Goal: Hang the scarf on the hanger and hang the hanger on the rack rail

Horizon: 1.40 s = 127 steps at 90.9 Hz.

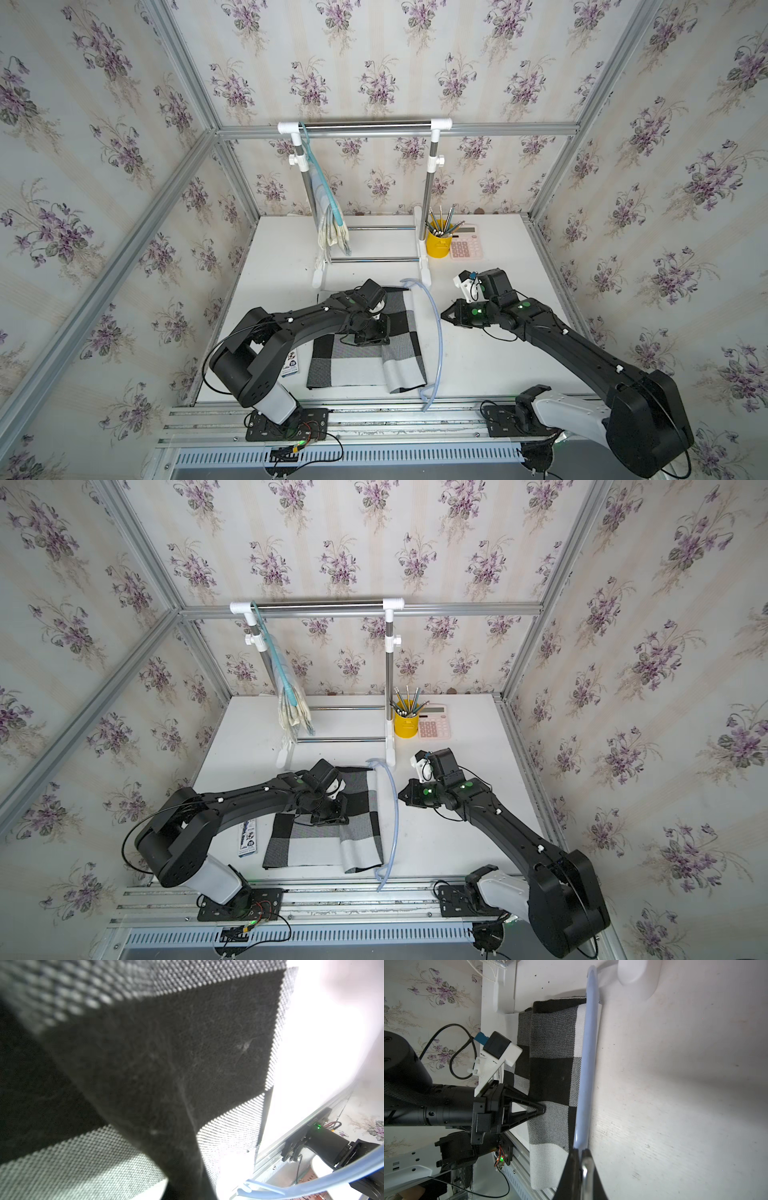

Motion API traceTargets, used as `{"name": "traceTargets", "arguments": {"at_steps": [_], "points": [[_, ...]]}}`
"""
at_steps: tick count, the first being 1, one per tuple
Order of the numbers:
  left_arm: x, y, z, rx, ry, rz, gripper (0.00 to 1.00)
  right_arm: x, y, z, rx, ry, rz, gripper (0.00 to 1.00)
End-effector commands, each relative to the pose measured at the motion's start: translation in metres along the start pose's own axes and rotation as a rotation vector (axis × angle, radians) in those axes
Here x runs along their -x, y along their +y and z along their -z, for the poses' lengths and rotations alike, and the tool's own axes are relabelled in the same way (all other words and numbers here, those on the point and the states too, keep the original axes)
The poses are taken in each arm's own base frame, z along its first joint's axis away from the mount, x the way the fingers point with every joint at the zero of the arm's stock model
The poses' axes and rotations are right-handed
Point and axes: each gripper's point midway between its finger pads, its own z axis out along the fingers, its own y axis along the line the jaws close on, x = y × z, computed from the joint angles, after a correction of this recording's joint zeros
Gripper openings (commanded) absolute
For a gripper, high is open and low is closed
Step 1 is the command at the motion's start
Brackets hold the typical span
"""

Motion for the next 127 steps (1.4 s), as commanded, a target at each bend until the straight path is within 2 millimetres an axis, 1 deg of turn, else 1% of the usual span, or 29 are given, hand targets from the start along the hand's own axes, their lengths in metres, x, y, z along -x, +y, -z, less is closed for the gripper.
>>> {"name": "traceTargets", "arguments": {"at_steps": [1, 9, 16, 28, 34, 37, 43, 50, 59, 71, 77, 84, 91, 95, 103, 110, 111, 116, 120, 127], "points": [[0.005, 0.005, 0.011, 0.053, -0.037, -0.008, 0.00, 0.001, 0.011, 0.000, 0.056, 0.004, -0.009, 0.00], [0.008, 0.009, 0.023, 0.093, -0.057, -0.021, 0.00, 0.000, 0.022, 0.001, 0.120, 0.016, -0.021, 0.00], [0.010, 0.009, 0.036, 0.103, -0.069, -0.035, 0.00, 0.002, 0.032, 0.002, 0.177, 0.008, -0.042, 0.00], [0.009, 0.005, 0.062, 0.094, -0.096, -0.067, 0.00, 0.005, 0.040, -0.001, 0.242, 0.005, -0.095, 0.00], [0.006, 0.007, 0.071, 0.102, -0.090, -0.070, 0.00, 0.005, 0.042, -0.004, 0.277, -0.003, -0.124, 0.00], [0.004, 0.005, 0.082, 0.092, -0.109, -0.084, 0.00, 0.005, 0.040, -0.006, 0.286, -0.007, -0.140, 0.00], [0.003, 0.010, 0.093, 0.108, -0.121, -0.078, 0.00, 0.003, 0.034, -0.011, 0.282, -0.017, -0.160, 0.00], [0.001, 0.019, 0.105, 0.126, -0.134, -0.063, 0.00, -0.002, 0.025, -0.020, 0.273, -0.003, -0.184, 0.00], [0.001, 0.025, 0.121, 0.128, -0.166, -0.048, 0.00, -0.006, 0.014, -0.031, 0.235, -0.007, -0.186, 0.00], [0.002, 0.035, 0.137, 0.165, -0.212, -0.020, 0.00, -0.008, 0.005, -0.036, 0.199, -0.024, -0.184, 0.00], [0.001, 0.046, 0.140, 0.210, -0.222, 0.005, 0.00, -0.008, 0.004, -0.038, 0.200, -0.037, -0.184, 0.00], [0.000, 0.066, 0.140, 0.297, -0.228, 0.060, 0.00, -0.009, 0.006, -0.039, 0.199, -0.044, -0.171, 0.00], [-0.001, 0.088, 0.137, 0.380, -0.221, 0.106, 0.00, -0.010, 0.008, -0.041, 0.195, -0.051, -0.165, 0.00], [-0.001, 0.095, 0.132, 0.389, -0.206, 0.123, 0.00, -0.010, 0.009, -0.041, 0.197, -0.059, -0.165, 0.00], [-0.001, 0.097, 0.120, 0.362, -0.179, 0.125, 0.00, -0.011, 0.010, -0.044, 0.198, -0.071, -0.170, 0.00], [-0.002, 0.099, 0.115, 0.360, -0.175, 0.129, 0.00, -0.011, 0.007, -0.050, 0.190, -0.075, -0.185, 0.00], [-0.002, 0.100, 0.115, 0.361, -0.175, 0.128, 0.00, -0.016, 0.010, -0.052, 0.193, -0.061, -0.176, 0.00], [-0.002, 0.098, 0.116, 0.354, -0.183, 0.126, 0.00, -0.022, 0.013, -0.059, 0.198, -0.039, -0.175, 0.00], [-0.001, 0.095, 0.119, 0.340, -0.192, 0.117, 0.00, -0.023, 0.014, -0.063, 0.202, -0.032, -0.181, 0.00], [0.001, 0.090, 0.130, 0.324, -0.227, 0.105, 0.00, -0.021, 0.014, -0.066, 0.199, -0.035, -0.186, 0.00]]}}
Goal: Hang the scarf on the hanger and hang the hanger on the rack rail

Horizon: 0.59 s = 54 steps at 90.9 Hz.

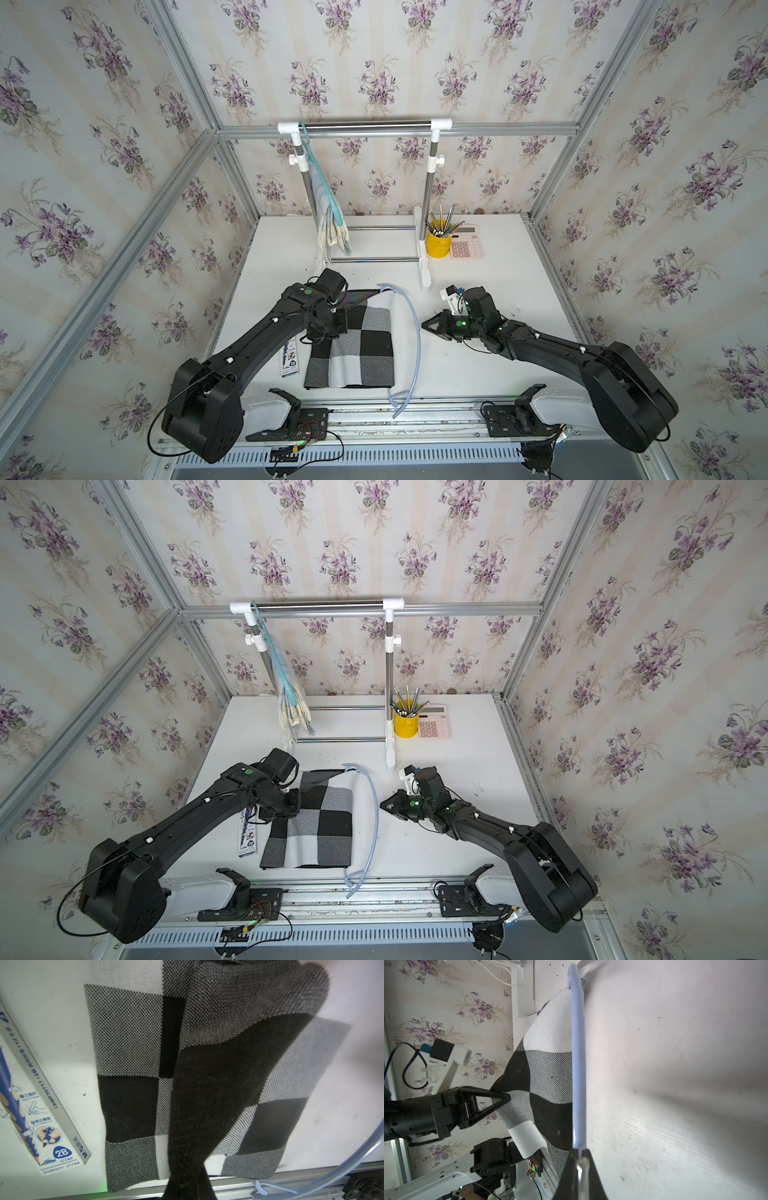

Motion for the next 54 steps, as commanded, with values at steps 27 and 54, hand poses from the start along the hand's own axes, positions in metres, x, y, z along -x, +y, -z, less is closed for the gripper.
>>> {"name": "traceTargets", "arguments": {"at_steps": [27, 54], "points": [[0.017, -0.001, 0.051, -0.079, -0.180, 0.014, 0.00, 0.014, 0.015, 0.001, -0.041, -0.008, 0.033, 0.00], [0.029, -0.002, 0.055, -0.169, -0.195, 0.084, 0.00, 0.038, 0.124, 0.063, 0.041, -0.013, 0.161, 0.00]]}}
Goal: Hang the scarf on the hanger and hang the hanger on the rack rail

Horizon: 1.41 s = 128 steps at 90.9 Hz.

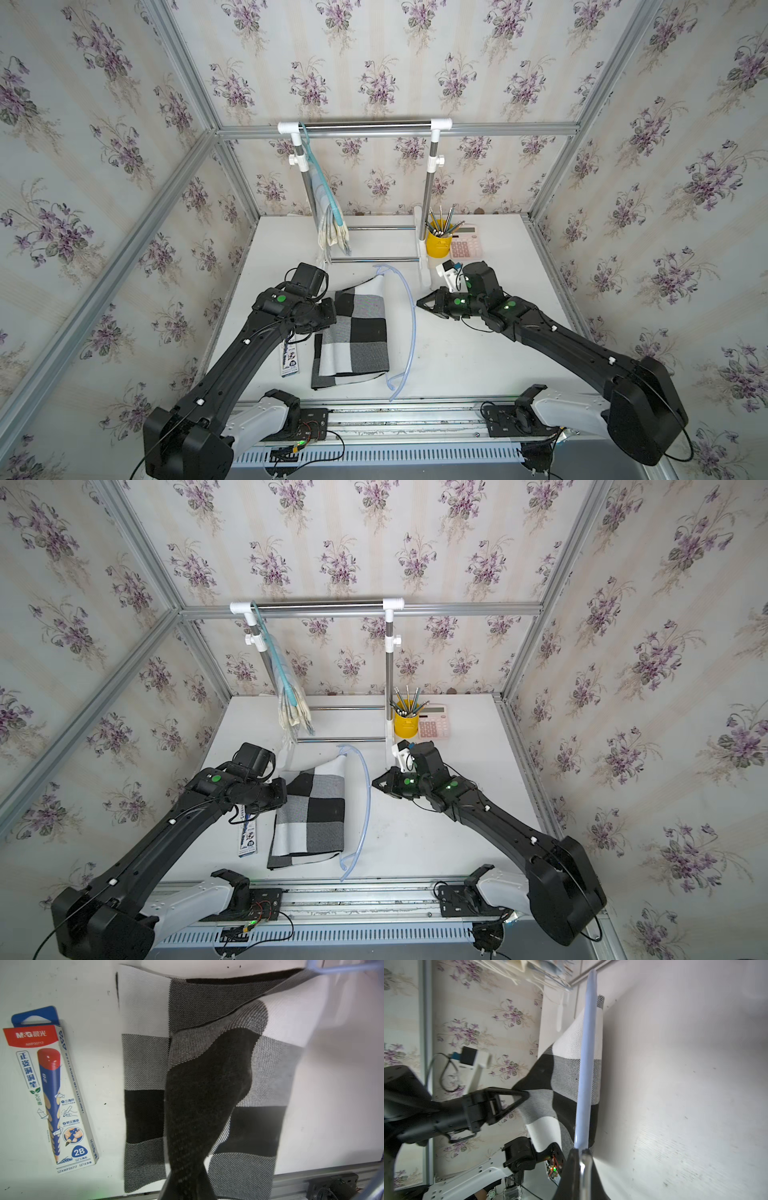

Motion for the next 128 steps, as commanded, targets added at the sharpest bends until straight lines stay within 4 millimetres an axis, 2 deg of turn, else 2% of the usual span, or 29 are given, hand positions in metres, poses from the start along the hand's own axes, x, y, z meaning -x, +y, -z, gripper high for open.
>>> {"name": "traceTargets", "arguments": {"at_steps": [1, 14, 24, 36, 44, 51, 64, 78, 98, 115, 128], "points": [[0.006, -0.010, 0.004, -0.066, -0.015, 0.007, 0.00, 0.001, 0.028, 0.023, -0.005, 0.035, 0.042, 0.00], [0.005, -0.023, 0.007, -0.139, -0.009, 0.013, 0.00, 0.015, 0.068, 0.050, 0.008, 0.021, 0.100, 0.00], [-0.005, -0.028, -0.008, -0.188, 0.049, 0.016, 0.00, 0.021, 0.088, 0.064, 0.020, 0.022, 0.125, 0.00], [-0.021, -0.045, -0.041, -0.310, 0.151, 0.046, 0.00, 0.018, 0.085, 0.064, 0.002, 0.069, 0.113, 0.00], [-0.026, -0.042, -0.058, -0.304, 0.170, 0.055, 0.00, 0.017, 0.086, 0.065, -0.004, 0.087, 0.114, 0.00], [-0.028, -0.038, -0.067, -0.292, 0.179, 0.055, 0.00, 0.019, 0.085, 0.069, -0.046, 0.086, 0.139, 0.00], [-0.030, -0.032, -0.086, -0.263, 0.193, 0.064, 0.00, 0.022, 0.063, 0.065, -0.153, 0.112, 0.136, 0.00], [-0.029, -0.038, -0.098, -0.278, 0.207, 0.060, 0.00, 0.030, 0.073, 0.068, -0.157, 0.112, 0.130, 0.00], [-0.034, -0.055, -0.086, -0.319, 0.191, 0.023, 0.00, 0.056, 0.113, 0.096, -0.138, -0.002, 0.170, 0.00], [-0.039, -0.064, -0.054, -0.371, 0.154, 0.003, 0.00, 0.070, 0.139, 0.113, -0.118, -0.051, 0.212, 0.00], [-0.041, -0.067, -0.029, -0.405, 0.124, -0.008, 0.00, 0.074, 0.149, 0.123, -0.114, -0.076, 0.235, 0.00]]}}
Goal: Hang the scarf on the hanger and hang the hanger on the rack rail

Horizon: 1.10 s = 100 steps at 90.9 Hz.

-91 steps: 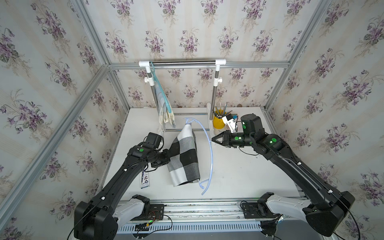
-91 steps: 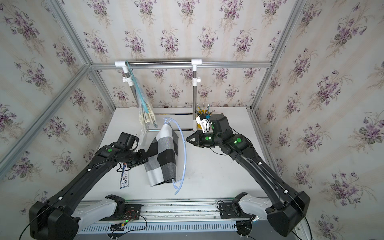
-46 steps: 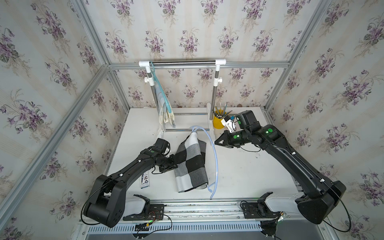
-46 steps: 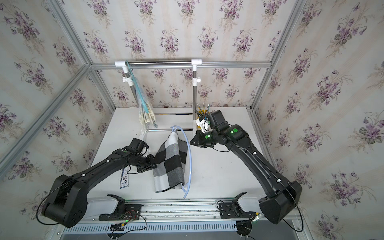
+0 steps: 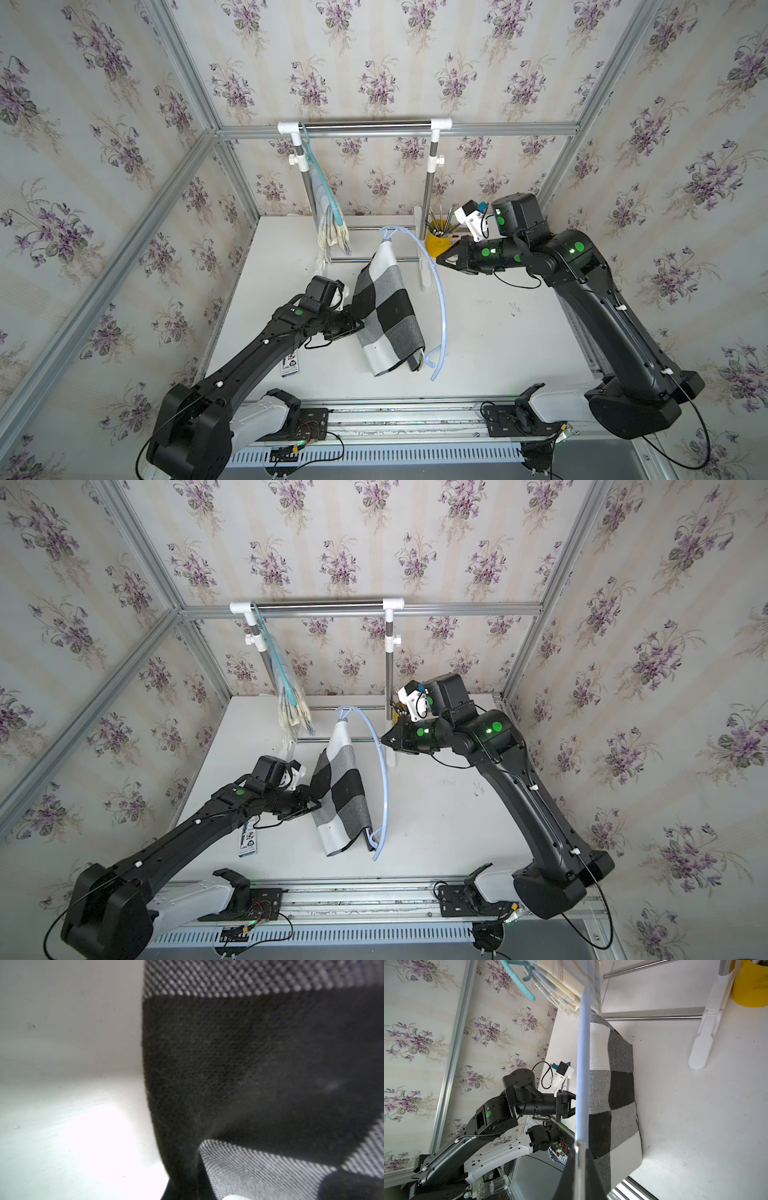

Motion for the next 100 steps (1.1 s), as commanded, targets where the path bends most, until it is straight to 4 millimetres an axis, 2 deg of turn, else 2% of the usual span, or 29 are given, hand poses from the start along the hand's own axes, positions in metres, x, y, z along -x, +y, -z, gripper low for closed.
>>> {"name": "traceTargets", "arguments": {"at_steps": [1, 10, 22, 30, 41, 59, 69, 100], "points": [[-0.010, -0.002, 0.013, 0.004, 0.008, 0.018, 0.00, 0.014, 0.015, 0.011, 0.039, -0.063, 0.053, 0.00], [-0.012, -0.002, 0.015, -0.001, -0.003, 0.008, 0.00, 0.014, 0.021, 0.015, 0.055, -0.064, 0.050, 0.00], [-0.013, 0.019, -0.007, 0.053, 0.020, 0.043, 0.00, 0.015, 0.019, 0.017, 0.030, -0.079, 0.066, 0.00], [-0.018, 0.018, -0.023, 0.047, 0.056, 0.037, 0.00, 0.015, 0.017, 0.015, 0.024, -0.078, 0.067, 0.00], [-0.023, 0.018, -0.035, 0.077, 0.067, 0.015, 0.00, 0.016, 0.013, 0.014, 0.004, -0.084, 0.073, 0.00], [-0.024, 0.019, -0.042, 0.088, 0.061, 0.017, 0.00, 0.013, 0.007, 0.003, 0.008, -0.063, 0.063, 0.00], [-0.024, 0.014, -0.044, 0.065, 0.056, 0.018, 0.00, 0.009, 0.001, -0.003, -0.003, -0.050, 0.061, 0.00], [-0.037, 0.015, -0.069, 0.107, 0.112, 0.004, 0.00, 0.018, 0.002, -0.004, -0.006, -0.077, 0.079, 0.00]]}}
